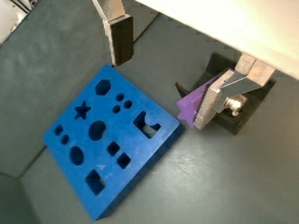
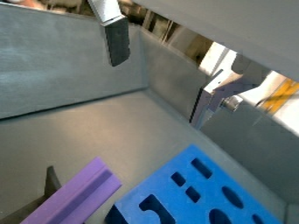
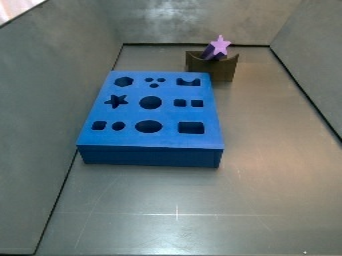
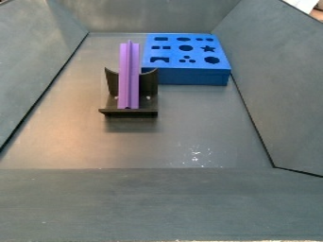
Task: Pick up the star object. Move up. Place the star object on the fixture. Regrasp the star object. Move to above the board. Insert the star object.
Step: Regrasp the star object.
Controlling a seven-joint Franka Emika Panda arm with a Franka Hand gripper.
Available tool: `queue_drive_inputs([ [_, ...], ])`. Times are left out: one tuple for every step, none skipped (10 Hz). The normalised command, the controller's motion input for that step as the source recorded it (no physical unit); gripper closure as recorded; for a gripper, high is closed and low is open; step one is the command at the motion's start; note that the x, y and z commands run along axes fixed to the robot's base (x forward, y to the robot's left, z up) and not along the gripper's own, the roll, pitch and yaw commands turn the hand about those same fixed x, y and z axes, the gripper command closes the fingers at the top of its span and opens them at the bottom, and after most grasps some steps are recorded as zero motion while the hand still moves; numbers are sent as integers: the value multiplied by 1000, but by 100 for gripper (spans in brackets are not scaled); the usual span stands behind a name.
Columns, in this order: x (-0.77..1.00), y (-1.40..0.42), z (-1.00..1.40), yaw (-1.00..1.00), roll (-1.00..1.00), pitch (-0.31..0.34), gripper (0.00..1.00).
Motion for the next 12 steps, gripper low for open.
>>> queue_drive_inputs([
  [-31, -59, 62, 22, 1000, 32, 0],
  [-32, -25, 50, 22, 1000, 29, 0],
  [-21, -46, 16, 23, 1000, 24, 0],
  [-16, -35, 11, 24, 1000, 21, 0],
  [-15, -27, 14, 24, 1000, 18, 0],
  [-9, -20, 16, 25, 1000, 15, 0],
  [-5, -19, 14, 27, 1000, 11, 0],
  [-1, -17, 16, 29, 1000, 12, 0],
  [-1, -18, 13, 31, 1000, 17, 0],
  [4, -20, 12, 32, 1000, 23, 0],
  [15, -21, 9, 35, 1000, 30, 0],
  [28, -23, 3, 38, 1000, 38, 0],
])
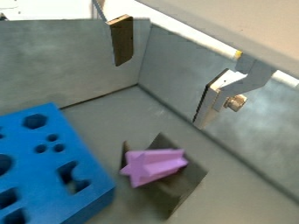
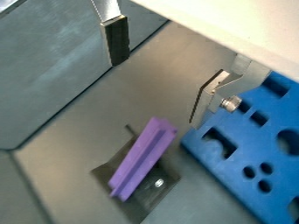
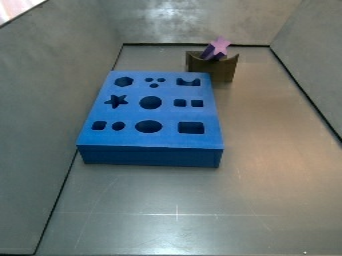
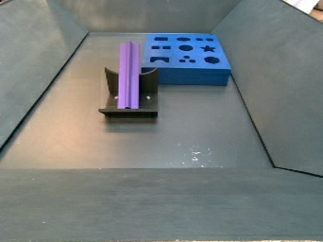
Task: Pick up the star object. Move up. Place the star object on the fixture. Regrasp the star object. Move to above the board. Insert the star object.
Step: Regrasp the star object.
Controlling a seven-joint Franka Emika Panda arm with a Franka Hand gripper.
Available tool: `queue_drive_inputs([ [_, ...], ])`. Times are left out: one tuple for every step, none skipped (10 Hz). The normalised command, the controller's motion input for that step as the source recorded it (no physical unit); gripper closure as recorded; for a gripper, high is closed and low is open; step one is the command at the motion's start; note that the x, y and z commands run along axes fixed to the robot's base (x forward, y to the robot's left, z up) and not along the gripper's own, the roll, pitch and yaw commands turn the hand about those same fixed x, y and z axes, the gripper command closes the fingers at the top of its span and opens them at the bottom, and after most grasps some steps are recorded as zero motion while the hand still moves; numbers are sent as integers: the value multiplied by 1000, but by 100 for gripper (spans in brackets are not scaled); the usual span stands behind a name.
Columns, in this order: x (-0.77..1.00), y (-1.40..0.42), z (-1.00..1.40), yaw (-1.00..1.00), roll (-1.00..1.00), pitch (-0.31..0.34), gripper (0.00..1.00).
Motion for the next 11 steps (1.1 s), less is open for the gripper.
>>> queue_drive_inputs([
  [45, -27, 2, 42, 1000, 51, 0],
  [58, -31, 0, 48, 1000, 64, 0],
  [64, -30, -1, 51, 1000, 76, 0],
  [86, -39, -4, 68, 1000, 107, 0],
  [94, -41, -4, 77, 1000, 124, 0],
  [97, -44, -2, 103, 1000, 156, 0],
  [96, -47, -4, 133, 1000, 178, 0],
  [94, -47, -7, 176, 884, 184, 0],
  [96, -50, -7, 188, 760, 170, 0],
  [97, -51, -10, 212, 454, 129, 0],
  [97, -47, -6, 219, 339, 106, 0],
])
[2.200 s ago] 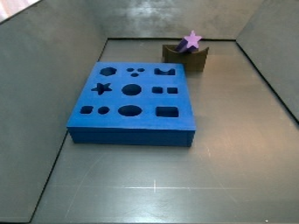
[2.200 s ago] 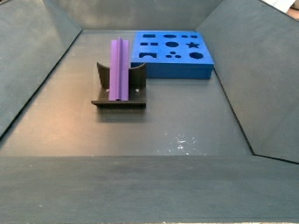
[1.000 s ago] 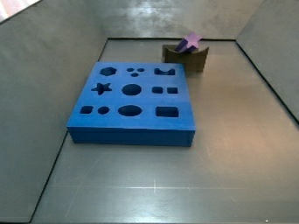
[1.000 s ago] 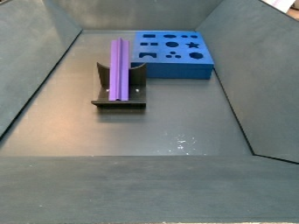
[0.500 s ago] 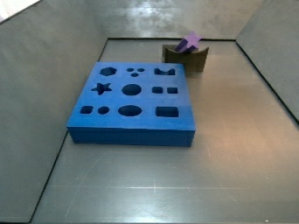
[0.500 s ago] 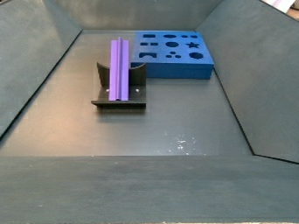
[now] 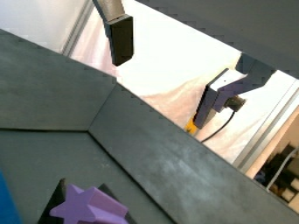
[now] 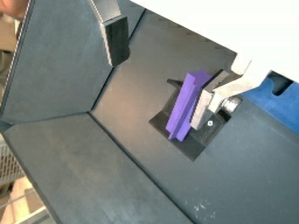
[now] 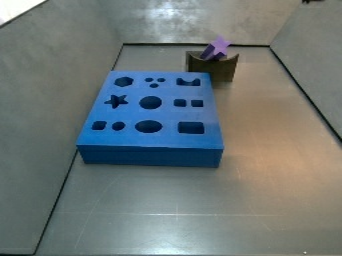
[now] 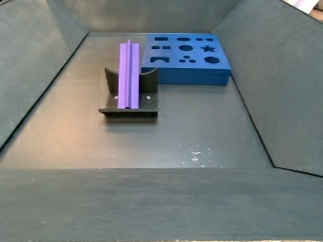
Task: Pick up the star object. Move up. Place the star object on the fixture. Regrasp the star object. Move to above the board. Insert the star object.
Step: Regrasp the star object.
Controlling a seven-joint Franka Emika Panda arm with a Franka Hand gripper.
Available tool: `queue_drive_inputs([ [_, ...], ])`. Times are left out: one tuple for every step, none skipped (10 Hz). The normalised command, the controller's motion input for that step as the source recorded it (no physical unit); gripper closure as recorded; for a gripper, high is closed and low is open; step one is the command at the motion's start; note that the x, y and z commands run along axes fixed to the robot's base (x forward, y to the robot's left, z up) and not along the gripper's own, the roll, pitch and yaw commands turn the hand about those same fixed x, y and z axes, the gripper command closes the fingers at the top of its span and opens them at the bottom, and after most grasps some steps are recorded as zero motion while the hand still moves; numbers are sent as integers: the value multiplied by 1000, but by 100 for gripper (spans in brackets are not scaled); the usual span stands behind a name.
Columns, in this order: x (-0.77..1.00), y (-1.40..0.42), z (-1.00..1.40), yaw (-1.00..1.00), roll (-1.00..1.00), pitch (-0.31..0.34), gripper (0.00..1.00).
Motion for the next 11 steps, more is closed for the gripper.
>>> queue_drive_inputs([
  [88, -34, 2, 220, 234, 74, 0],
  [76, -43, -5, 213, 181, 22, 0],
  [77, -47, -13, 203, 167, 3, 0],
  [32, 47, -1000, 182, 137, -4, 0],
  [37, 47, -1000, 153, 132, -17, 0],
  [48, 44, -1000, 131, 118, -57, 0],
  [56, 41, -1000, 109, 100, -88, 0],
  [62, 39, -1000, 83, 85, -105, 0],
  [70, 37, -1000, 48, 83, -118, 0],
  [78, 33, -1000, 22, 82, -124, 0],
  [84, 29, -1000, -8, 79, -115, 0],
])
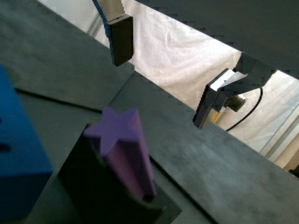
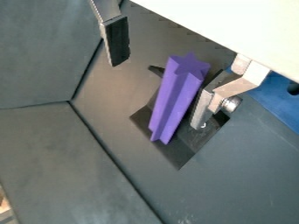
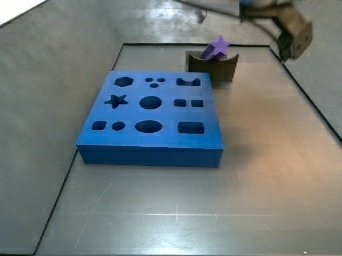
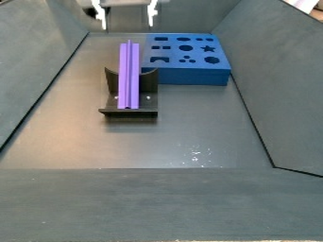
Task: Pick up the star object. Move up. Place the star object on the fixture. Regrasp the star object. Move to above the board. Insert the star object.
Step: Regrasp the star object, then move to above the board.
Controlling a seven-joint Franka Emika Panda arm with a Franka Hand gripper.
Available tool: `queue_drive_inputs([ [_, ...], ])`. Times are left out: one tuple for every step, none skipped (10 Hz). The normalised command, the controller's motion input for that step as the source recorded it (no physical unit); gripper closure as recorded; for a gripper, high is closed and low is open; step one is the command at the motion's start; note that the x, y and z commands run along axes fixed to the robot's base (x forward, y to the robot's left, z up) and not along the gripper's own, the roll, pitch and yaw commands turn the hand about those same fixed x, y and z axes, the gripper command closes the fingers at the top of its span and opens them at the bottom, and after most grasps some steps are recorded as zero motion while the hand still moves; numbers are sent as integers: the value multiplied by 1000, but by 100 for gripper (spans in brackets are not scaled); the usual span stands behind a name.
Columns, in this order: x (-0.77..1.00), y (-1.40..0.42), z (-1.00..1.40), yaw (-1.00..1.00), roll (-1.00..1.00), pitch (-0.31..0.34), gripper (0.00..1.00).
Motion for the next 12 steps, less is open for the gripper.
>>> queue_drive_inputs([
  [89, 27, -1000, -25, 78, -102, 0],
  [86, 23, -915, -38, 77, -84, 0],
  [76, 13, -747, -44, 75, -65, 0],
  [70, 5, -527, -44, 77, -42, 0],
  [69, 2, -368, -39, 75, -23, 0],
  [71, 2, -262, -34, 75, -11, 0],
  [0, 0, 0, 0, 0, 0, 100],
  [-35, 136, 1000, -362, 86, 432, 100],
  [-34, 134, 1000, -336, 73, 425, 100],
  [-38, 127, 1000, -150, 23, 407, 100],
  [-39, 123, 1000, -23, -15, 399, 100],
  [-38, 120, 1000, 47, -38, 392, 100],
])
